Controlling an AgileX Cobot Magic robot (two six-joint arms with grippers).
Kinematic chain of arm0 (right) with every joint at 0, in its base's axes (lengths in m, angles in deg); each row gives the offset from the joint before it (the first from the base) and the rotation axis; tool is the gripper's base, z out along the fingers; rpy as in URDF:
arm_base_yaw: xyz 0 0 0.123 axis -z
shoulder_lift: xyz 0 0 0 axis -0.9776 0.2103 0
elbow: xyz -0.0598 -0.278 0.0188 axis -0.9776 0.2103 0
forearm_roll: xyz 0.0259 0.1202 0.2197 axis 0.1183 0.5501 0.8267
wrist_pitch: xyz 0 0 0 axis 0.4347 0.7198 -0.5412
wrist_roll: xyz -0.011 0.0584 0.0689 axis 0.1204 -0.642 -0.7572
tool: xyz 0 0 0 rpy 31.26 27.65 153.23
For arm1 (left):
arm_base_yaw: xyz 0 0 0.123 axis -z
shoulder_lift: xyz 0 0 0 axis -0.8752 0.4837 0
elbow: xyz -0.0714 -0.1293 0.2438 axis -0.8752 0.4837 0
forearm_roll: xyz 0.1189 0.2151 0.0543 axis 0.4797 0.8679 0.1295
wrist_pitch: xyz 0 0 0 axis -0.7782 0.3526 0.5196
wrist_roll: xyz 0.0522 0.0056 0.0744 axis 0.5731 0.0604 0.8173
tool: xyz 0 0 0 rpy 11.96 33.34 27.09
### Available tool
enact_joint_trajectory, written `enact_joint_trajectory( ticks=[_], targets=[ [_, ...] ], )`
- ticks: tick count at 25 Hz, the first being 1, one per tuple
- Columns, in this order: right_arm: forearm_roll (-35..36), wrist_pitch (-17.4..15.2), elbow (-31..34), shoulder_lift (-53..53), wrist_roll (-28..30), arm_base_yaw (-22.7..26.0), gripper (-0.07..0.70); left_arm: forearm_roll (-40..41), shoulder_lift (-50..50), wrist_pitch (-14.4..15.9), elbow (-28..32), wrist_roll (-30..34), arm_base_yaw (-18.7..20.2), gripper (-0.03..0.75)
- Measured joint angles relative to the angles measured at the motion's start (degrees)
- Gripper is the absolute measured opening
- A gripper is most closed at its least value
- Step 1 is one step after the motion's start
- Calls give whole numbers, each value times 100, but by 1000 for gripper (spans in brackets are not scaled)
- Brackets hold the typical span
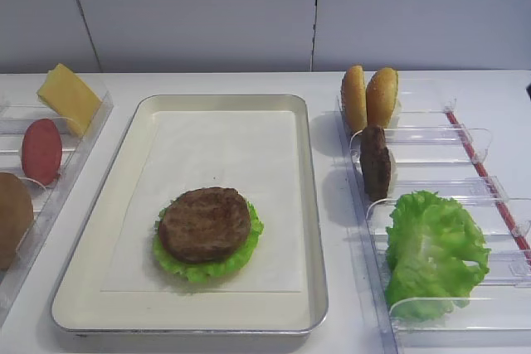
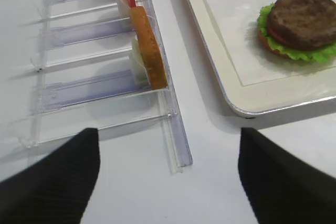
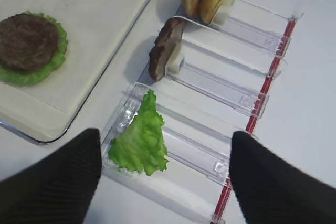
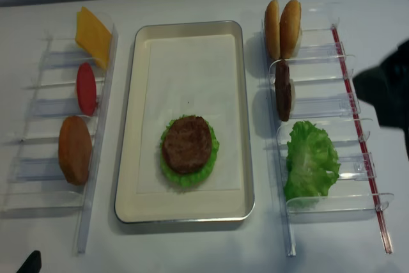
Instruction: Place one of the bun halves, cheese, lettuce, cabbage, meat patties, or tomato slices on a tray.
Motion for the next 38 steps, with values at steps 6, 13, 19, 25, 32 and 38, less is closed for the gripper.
enact_joint_trajectory(
  ticks=[6, 13, 19, 25, 32, 38],
  targets=[
    [-166, 373, 1142, -1509, -454, 0, 544, 0, 0, 0, 0, 0, 0, 512],
    [-436, 340, 2116, -3195, -804, 0, 544, 0, 0, 0, 0, 0, 0, 512],
    [-610, 217, 2493, -4400, -1008, 0, 544, 0, 0, 0, 0, 0, 0, 512],
    [-721, -15, 2797, -4974, -1076, 0, 544, 0, 0, 0, 0, 0, 0, 512],
    [-730, -78, 3021, -4974, -1075, 0, 543, 0, 0, 0, 0, 0, 0, 512],
    [-730, -78, 3021, -4974, -1111, 0, 533, 0, 0, 0, 0, 0, 0, 512]
  ],
)
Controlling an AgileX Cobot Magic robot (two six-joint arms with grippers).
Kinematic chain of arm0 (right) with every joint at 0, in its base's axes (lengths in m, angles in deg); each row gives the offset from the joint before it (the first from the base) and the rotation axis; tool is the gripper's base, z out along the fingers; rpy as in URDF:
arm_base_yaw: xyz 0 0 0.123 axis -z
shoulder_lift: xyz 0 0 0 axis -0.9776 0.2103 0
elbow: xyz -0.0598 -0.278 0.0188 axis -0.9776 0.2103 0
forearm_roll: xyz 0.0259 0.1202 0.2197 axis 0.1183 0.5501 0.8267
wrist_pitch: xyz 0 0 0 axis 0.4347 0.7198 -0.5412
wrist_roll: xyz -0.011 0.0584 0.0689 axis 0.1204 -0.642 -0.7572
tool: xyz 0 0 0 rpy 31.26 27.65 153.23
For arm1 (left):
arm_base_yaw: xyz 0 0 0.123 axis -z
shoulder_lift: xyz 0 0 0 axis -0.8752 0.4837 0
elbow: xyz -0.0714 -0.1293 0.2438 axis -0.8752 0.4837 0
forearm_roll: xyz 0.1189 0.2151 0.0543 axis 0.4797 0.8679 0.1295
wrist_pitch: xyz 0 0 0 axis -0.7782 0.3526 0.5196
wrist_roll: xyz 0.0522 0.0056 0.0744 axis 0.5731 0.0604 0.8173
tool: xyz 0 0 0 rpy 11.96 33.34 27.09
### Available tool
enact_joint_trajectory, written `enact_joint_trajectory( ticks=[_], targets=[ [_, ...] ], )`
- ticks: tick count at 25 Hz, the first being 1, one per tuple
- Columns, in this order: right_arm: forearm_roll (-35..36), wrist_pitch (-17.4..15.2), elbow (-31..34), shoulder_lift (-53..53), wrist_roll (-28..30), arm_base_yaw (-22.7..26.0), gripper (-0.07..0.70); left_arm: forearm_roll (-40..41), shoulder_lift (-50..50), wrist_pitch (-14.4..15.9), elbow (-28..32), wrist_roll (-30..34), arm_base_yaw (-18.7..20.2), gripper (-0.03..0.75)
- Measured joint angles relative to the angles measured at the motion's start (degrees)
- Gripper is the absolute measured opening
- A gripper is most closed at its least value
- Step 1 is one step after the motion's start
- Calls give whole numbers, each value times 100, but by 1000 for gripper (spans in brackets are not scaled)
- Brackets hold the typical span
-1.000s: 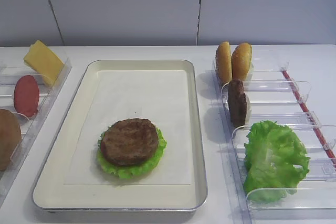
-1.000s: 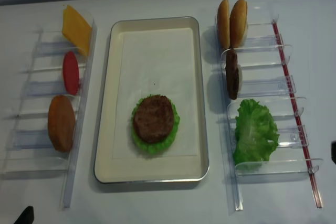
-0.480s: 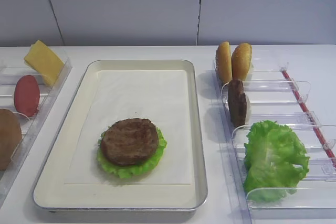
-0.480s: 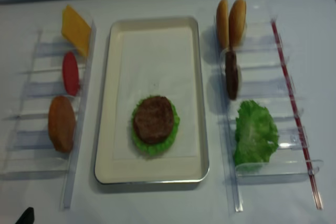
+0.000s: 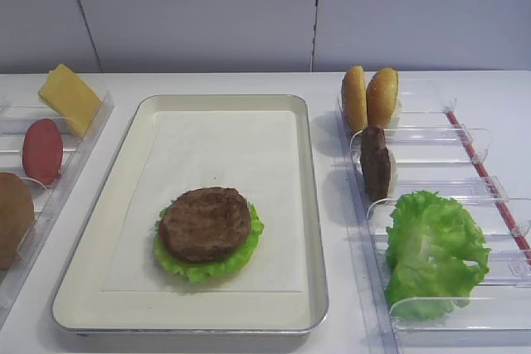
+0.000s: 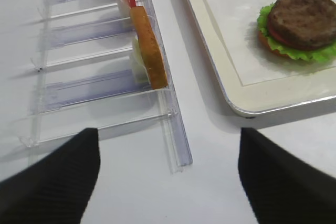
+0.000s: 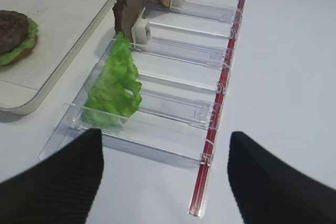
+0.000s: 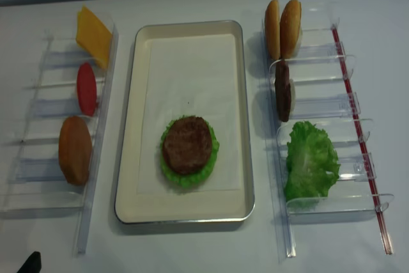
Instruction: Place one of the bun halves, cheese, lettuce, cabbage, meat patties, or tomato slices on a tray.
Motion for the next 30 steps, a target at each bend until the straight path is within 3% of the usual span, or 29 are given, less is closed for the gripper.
enact_joint_trajectory(
  ticks=[11, 20, 30],
  targets=[
    [0, 0, 0, 0, -9, 69, 461, 0, 0, 0, 0, 0, 0, 512],
    [0, 0, 0, 0, -9, 1526, 375, 0, 0, 0, 0, 0, 0, 512],
    [0, 0, 0, 0, -9, 1646, 255, 0, 0, 0, 0, 0, 0, 512]
  ],
)
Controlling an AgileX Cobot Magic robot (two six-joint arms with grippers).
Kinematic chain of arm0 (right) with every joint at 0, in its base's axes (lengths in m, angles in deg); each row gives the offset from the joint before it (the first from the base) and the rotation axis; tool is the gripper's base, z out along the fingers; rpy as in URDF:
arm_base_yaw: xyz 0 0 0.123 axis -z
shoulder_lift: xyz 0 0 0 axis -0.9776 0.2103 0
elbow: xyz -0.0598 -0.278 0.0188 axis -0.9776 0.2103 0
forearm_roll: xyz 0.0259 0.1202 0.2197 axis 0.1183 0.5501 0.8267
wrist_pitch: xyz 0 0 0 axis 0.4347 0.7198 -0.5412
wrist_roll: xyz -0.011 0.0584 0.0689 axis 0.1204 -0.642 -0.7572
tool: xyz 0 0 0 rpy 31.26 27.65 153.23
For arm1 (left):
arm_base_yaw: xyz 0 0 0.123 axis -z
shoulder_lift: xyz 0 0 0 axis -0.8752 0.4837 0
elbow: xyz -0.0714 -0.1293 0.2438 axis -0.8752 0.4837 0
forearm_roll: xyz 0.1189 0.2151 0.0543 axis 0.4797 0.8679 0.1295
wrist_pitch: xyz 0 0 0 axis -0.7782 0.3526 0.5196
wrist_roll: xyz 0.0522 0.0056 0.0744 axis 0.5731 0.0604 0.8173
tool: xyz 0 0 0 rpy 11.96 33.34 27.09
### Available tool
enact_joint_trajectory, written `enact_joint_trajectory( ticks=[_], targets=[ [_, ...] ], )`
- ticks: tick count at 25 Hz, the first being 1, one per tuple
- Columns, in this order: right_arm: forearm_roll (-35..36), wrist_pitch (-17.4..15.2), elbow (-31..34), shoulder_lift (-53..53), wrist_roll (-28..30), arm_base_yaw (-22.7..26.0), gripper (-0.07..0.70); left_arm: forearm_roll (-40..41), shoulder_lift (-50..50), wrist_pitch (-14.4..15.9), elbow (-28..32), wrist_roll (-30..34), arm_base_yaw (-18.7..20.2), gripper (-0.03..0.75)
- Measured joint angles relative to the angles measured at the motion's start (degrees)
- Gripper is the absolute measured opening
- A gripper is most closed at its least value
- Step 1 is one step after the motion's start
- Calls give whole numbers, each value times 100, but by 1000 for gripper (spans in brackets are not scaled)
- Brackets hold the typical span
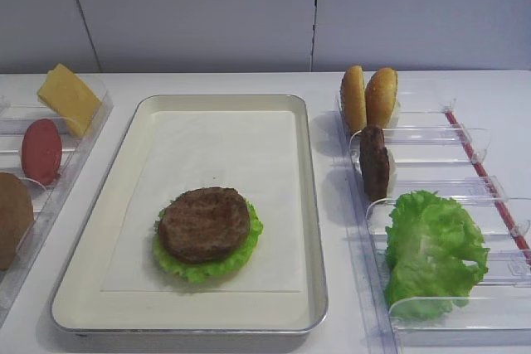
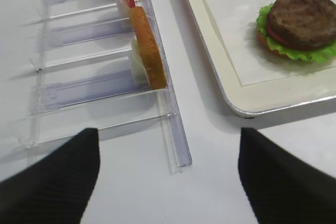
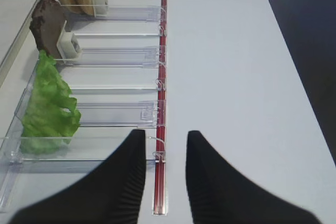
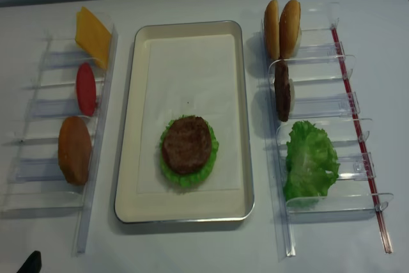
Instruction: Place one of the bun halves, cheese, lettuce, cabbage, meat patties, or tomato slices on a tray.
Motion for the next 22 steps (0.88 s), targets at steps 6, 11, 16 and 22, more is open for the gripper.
enact_joint_trajectory(
  ticks=[6, 11, 16, 22],
  targets=[
    [0, 0, 0, 0, 0, 0, 195, 0, 0, 0, 0, 0, 0, 512],
    [0, 0, 0, 0, 0, 0, 167, 0, 0, 0, 0, 0, 0, 512],
    [0, 0, 0, 0, 0, 0, 145, 0, 0, 0, 0, 0, 0, 512],
    [0, 0, 0, 0, 0, 0, 122, 0, 0, 0, 0, 0, 0, 512]
  ],
)
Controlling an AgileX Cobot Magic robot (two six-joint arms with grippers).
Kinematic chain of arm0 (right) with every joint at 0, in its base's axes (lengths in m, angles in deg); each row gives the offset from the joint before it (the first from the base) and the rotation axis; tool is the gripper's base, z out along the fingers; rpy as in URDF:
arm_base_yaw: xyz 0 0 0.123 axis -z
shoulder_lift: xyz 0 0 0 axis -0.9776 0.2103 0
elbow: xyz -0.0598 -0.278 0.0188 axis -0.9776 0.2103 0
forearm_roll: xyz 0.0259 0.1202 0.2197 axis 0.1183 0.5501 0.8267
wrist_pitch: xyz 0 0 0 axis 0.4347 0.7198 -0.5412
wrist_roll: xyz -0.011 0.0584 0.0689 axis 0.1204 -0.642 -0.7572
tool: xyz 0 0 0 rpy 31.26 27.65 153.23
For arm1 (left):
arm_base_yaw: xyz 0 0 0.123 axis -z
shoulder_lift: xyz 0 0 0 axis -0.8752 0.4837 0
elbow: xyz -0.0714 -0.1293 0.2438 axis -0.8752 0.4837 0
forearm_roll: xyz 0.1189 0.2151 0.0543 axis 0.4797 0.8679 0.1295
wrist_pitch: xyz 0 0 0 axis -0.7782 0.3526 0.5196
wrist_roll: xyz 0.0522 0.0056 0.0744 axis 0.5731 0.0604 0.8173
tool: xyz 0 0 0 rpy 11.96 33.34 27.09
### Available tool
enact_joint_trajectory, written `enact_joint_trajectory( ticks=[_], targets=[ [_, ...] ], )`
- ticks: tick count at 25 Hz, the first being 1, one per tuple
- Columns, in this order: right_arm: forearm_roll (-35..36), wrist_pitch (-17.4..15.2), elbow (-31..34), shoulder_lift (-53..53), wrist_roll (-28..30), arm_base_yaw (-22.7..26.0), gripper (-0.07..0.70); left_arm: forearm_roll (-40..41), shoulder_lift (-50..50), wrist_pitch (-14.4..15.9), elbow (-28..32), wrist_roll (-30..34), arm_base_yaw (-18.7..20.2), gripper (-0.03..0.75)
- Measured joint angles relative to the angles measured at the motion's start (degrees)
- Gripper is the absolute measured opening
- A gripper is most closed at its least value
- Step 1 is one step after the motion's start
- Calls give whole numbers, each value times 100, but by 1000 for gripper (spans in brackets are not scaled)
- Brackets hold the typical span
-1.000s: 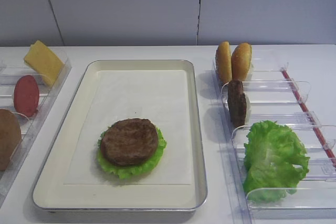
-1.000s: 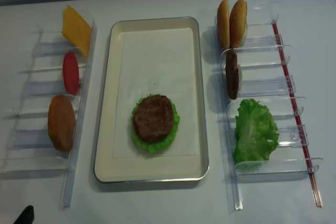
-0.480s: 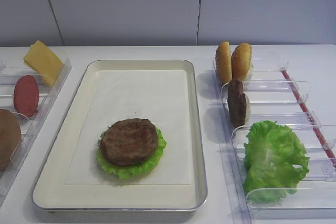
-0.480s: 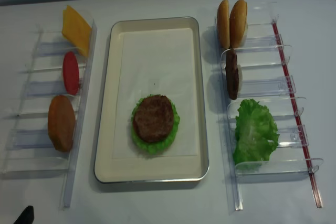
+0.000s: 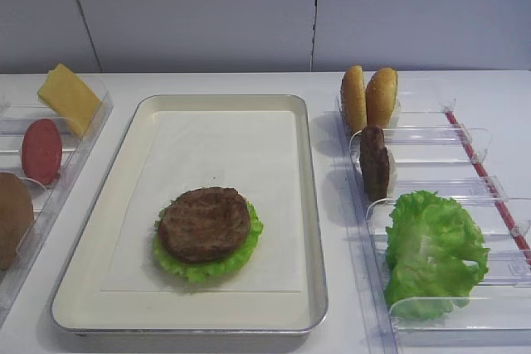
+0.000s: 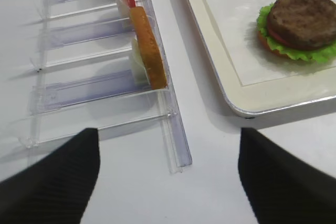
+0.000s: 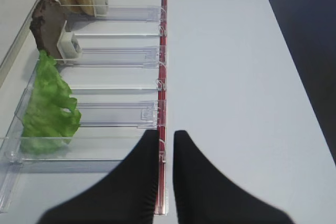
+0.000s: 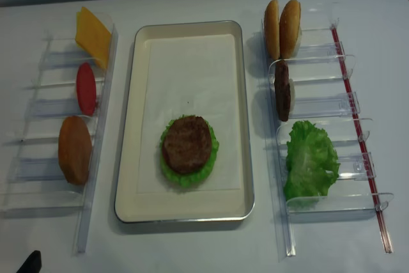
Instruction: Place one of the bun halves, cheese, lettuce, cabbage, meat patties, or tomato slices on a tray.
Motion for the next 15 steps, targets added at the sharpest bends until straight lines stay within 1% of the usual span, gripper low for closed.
enact_joint_trajectory(
  ticks=[3, 5, 7, 10, 12, 13, 15],
  targets=[
    [0, 0, 0, 0, 0, 0, 124, 0, 0, 0, 0, 0, 0, 512],
    [0, 0, 0, 0, 0, 0, 162, 0, 0, 0, 0, 0, 0, 512],
    [0, 0, 0, 0, 0, 0, 239, 0, 0, 0, 0, 0, 0, 512],
    [0, 0, 0, 0, 0, 0, 411, 0, 0, 0, 0, 0, 0, 512],
    [0, 0, 0, 0, 0, 0, 494, 0, 0, 0, 0, 0, 0, 512],
    [0, 0, 0, 0, 0, 0, 521, 0, 0, 0, 0, 0, 0, 512],
    [0, 0, 0, 0, 0, 0, 545, 0, 0, 0, 0, 0, 0, 512]
  ],
)
